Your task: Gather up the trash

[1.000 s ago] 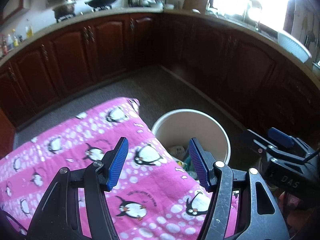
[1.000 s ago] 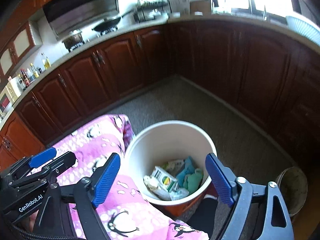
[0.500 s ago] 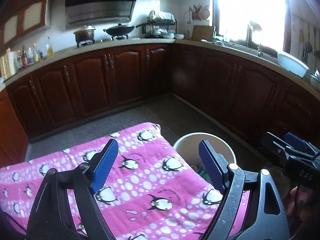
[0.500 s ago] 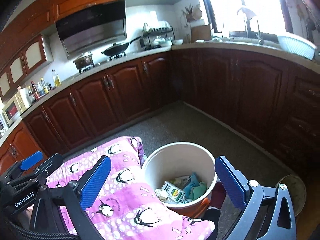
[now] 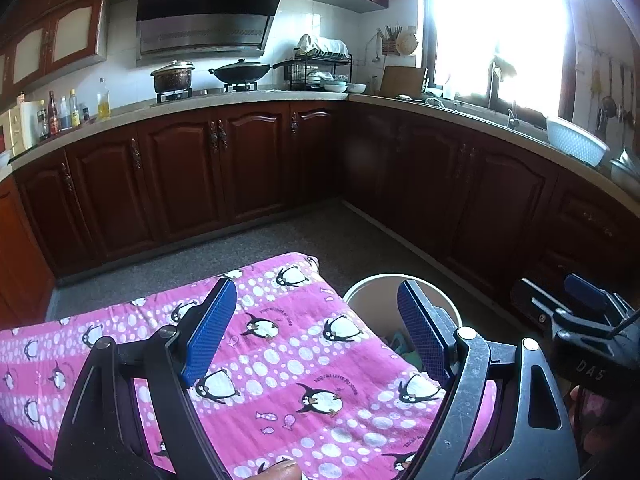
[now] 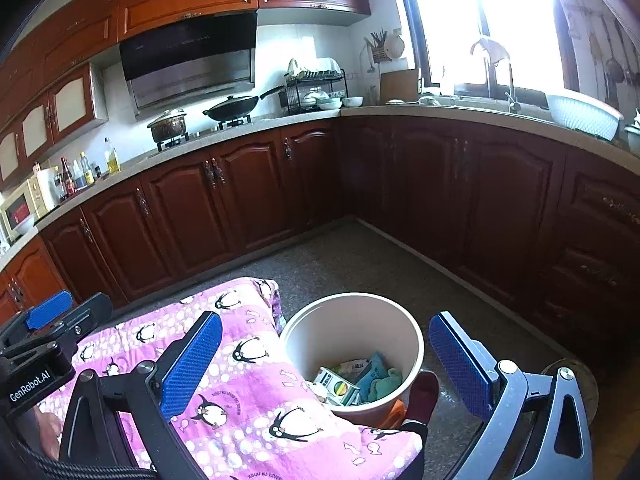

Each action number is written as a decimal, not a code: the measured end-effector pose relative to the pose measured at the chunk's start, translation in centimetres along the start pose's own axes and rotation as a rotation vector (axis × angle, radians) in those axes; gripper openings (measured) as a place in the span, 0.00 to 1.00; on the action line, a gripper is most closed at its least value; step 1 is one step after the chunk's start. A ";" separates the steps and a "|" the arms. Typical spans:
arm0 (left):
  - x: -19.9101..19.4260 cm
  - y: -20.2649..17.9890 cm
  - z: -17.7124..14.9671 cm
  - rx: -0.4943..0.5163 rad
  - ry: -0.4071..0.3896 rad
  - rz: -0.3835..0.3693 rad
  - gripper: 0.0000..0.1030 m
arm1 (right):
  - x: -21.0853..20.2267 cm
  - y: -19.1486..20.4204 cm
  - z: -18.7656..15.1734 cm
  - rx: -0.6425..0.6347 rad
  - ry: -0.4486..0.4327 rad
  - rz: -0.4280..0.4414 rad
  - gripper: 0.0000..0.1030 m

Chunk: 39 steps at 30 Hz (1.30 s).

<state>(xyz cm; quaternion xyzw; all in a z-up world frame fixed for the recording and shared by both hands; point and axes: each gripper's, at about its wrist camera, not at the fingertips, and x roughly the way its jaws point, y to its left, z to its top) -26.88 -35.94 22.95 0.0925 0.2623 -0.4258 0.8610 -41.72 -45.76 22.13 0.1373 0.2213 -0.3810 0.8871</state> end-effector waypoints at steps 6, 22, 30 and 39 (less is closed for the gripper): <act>-0.3 0.0 0.0 -0.003 -0.009 -0.003 0.80 | -0.5 0.5 0.2 -0.008 -0.016 0.001 1.00; -0.6 0.1 0.0 -0.002 -0.014 0.000 0.80 | -1.4 1.2 1.0 -0.027 -0.051 -0.005 1.00; -0.7 0.0 0.0 0.006 -0.015 -0.004 0.80 | -1.3 1.5 0.9 -0.039 -0.055 -0.006 1.00; -0.7 0.0 0.0 0.004 -0.017 -0.001 0.80 | -1.7 1.6 1.0 -0.043 -0.076 -0.005 1.00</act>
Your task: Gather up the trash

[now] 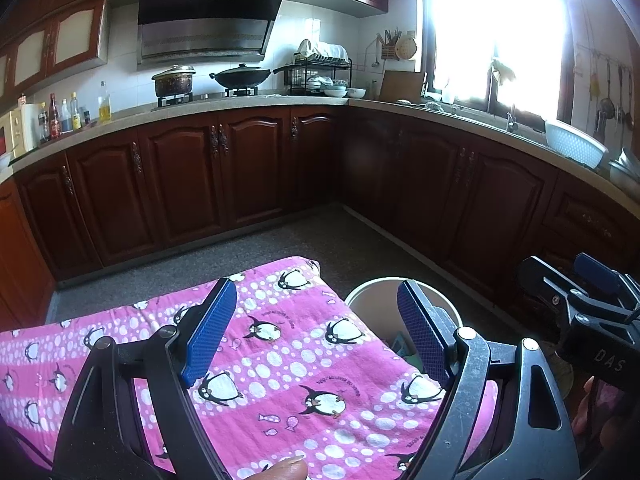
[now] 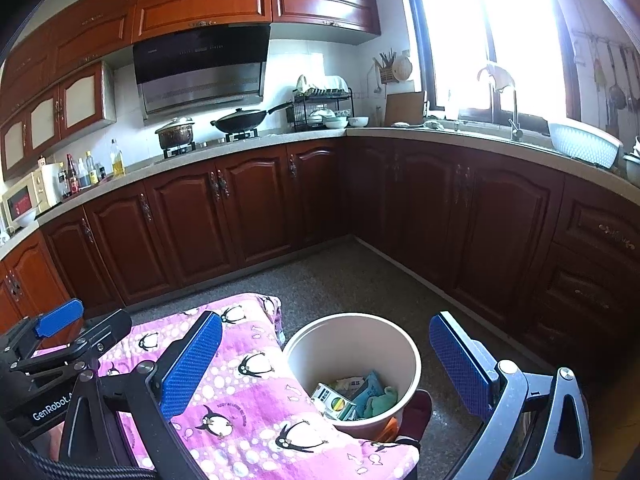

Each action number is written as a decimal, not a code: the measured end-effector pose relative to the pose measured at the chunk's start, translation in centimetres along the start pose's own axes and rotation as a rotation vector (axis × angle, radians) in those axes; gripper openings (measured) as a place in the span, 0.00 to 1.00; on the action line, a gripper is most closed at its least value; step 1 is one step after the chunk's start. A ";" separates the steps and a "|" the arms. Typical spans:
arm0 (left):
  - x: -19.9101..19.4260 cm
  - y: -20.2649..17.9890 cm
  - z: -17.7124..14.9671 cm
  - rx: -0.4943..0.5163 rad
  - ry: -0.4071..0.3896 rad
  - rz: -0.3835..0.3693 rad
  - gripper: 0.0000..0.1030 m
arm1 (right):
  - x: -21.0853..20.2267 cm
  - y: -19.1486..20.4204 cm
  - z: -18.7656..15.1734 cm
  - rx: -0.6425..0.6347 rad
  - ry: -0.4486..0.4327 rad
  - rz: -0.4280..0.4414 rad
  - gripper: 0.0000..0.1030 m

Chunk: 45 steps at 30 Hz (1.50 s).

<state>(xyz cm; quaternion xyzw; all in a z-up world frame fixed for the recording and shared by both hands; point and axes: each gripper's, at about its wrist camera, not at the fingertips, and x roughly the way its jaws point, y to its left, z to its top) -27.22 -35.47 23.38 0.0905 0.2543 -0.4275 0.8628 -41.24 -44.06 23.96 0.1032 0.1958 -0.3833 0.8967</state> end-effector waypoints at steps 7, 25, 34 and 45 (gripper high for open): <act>-0.1 0.1 0.2 0.000 -0.007 -0.001 0.80 | -0.2 0.0 -0.1 -0.006 -0.007 0.004 1.00; -0.2 0.5 0.3 -0.010 -0.009 0.000 0.80 | 0.0 -0.2 -0.1 0.004 -0.004 0.017 1.00; -0.2 0.6 0.2 -0.011 -0.011 0.003 0.80 | 0.1 -0.3 0.0 0.005 -0.001 0.019 1.00; -0.1 0.8 0.4 -0.009 -0.011 0.012 0.80 | 0.1 -0.3 -0.1 0.006 0.002 0.018 1.00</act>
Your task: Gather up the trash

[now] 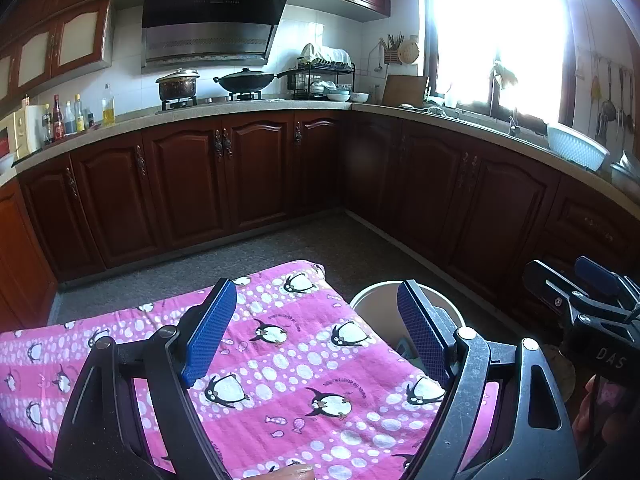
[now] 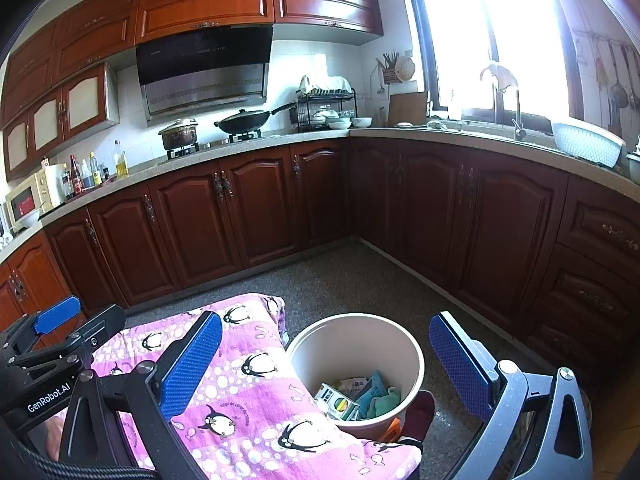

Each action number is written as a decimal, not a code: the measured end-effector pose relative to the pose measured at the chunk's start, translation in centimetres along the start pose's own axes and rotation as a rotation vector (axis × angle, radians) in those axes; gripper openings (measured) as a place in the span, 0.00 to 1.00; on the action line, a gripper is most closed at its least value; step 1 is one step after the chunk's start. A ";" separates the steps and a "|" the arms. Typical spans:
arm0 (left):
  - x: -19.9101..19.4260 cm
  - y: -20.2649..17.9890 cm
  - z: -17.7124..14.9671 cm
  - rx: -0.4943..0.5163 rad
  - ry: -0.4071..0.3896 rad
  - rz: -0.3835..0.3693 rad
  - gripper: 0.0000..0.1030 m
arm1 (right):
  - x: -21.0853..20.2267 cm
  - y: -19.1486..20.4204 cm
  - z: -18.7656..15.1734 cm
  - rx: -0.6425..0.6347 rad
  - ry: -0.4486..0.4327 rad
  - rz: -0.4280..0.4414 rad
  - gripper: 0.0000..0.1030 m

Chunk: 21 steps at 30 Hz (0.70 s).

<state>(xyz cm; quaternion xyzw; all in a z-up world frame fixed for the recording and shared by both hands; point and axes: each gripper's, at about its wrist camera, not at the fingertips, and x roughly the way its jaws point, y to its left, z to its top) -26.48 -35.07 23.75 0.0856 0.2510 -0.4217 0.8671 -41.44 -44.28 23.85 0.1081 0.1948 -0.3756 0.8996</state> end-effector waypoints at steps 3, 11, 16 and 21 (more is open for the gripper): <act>0.0 0.1 0.0 -0.004 0.000 -0.001 0.80 | -0.1 0.0 0.0 -0.002 -0.002 0.000 1.00; 0.1 0.2 0.0 -0.002 -0.007 0.007 0.80 | 0.0 -0.2 0.1 0.005 0.006 0.005 1.00; 0.2 0.0 -0.1 0.002 -0.009 -0.003 0.80 | 0.1 -0.2 0.0 0.004 0.007 0.004 1.00; 0.5 -0.3 -0.4 0.015 -0.012 0.003 0.80 | 0.2 -0.3 0.0 0.005 0.009 0.005 1.00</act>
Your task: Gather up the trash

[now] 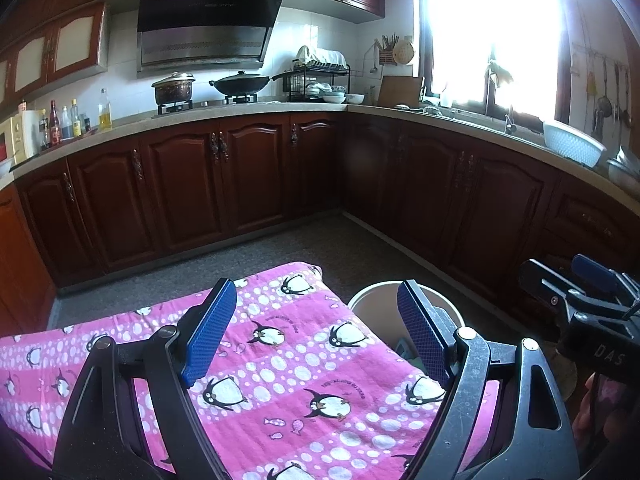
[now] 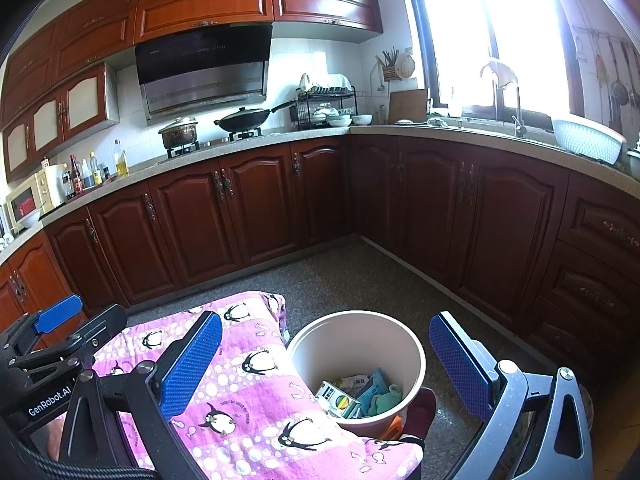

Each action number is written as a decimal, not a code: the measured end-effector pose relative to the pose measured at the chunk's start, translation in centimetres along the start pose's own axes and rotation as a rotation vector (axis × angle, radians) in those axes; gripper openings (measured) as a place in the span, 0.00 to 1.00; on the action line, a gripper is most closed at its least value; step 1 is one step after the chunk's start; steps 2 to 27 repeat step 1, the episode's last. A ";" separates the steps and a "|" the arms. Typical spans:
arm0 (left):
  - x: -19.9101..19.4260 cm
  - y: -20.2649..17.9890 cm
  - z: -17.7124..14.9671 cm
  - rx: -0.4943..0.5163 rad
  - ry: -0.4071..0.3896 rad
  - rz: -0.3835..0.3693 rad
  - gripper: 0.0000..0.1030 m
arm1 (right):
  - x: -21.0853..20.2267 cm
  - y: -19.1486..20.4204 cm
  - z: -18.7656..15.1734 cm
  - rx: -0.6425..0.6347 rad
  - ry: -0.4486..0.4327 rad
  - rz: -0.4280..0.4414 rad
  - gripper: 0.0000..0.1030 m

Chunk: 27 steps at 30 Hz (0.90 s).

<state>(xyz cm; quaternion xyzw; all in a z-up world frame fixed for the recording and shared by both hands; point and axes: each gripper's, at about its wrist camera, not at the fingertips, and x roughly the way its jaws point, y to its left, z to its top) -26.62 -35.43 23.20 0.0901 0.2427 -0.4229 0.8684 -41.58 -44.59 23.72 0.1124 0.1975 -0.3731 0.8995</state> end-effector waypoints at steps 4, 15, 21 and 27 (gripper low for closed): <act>0.0 -0.1 -0.1 -0.001 0.001 0.000 0.80 | 0.0 0.0 0.0 0.000 0.001 0.001 1.00; 0.0 -0.1 -0.1 -0.001 0.001 0.000 0.80 | 0.0 0.0 0.0 0.000 0.001 0.001 1.00; 0.0 -0.1 -0.1 -0.001 0.001 0.000 0.80 | 0.0 0.0 0.0 0.000 0.001 0.001 1.00; 0.0 -0.1 -0.1 -0.001 0.001 0.000 0.80 | 0.0 0.0 0.0 0.000 0.001 0.001 1.00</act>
